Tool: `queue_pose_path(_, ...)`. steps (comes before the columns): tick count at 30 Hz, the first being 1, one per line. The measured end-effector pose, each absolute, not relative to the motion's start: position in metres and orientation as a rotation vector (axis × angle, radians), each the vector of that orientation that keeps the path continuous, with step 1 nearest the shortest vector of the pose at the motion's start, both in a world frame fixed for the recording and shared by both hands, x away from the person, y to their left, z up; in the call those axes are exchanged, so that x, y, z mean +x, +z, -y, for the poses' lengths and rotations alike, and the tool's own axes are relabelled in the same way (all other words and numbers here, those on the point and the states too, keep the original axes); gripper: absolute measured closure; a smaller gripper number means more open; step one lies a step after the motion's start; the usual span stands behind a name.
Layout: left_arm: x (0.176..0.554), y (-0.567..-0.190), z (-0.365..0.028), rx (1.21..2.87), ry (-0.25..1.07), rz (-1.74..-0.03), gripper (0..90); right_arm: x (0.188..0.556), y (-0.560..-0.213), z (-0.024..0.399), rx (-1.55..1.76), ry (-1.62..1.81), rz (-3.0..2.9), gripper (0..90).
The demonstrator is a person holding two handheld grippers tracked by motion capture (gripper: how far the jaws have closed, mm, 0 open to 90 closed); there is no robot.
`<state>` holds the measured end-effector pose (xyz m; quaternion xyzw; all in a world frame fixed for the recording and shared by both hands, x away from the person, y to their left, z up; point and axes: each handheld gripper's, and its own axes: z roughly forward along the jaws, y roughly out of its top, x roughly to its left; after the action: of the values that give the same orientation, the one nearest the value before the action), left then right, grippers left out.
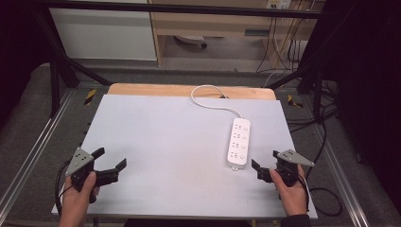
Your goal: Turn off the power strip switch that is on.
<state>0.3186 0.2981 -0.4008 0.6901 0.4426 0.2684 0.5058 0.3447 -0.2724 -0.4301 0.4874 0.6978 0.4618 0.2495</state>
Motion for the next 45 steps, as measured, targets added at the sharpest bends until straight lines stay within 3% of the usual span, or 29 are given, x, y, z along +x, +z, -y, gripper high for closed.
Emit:
queue_pose_path(20,0.321,-0.405,-0.293,1.698,0.634,-1.068,5.0,0.355,-0.426,0.266,1.303,1.249,-1.930,3.3)
queue_pose_path(45,0.323,-0.408,-0.291,1.720,0.626,-1.069,5.0,0.393,-0.386,0.260,1.248,1.288,-1.878,3.1)
